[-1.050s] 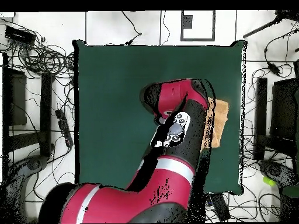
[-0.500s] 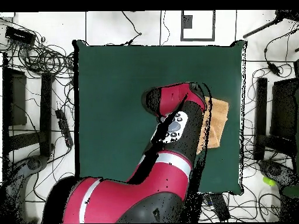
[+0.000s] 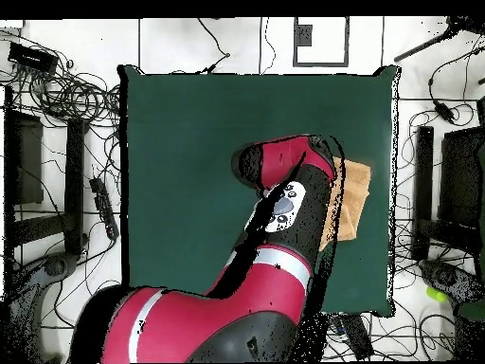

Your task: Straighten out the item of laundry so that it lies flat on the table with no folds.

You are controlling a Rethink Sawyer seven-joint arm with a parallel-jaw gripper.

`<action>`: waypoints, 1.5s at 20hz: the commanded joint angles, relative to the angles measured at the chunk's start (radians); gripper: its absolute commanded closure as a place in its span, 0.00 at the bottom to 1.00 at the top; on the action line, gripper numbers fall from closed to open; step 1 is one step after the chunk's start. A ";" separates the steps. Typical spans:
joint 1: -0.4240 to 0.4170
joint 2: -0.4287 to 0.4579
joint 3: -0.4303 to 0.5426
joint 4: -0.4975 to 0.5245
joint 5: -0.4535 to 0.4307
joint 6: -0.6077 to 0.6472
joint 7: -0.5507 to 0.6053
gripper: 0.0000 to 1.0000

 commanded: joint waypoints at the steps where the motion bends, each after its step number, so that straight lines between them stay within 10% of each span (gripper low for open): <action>1: 0.031 -0.007 0.031 0.085 0.045 0.038 0.213 0.00; 30: 0.106 0.118 0.028 0.121 0.044 -0.104 0.263 0.00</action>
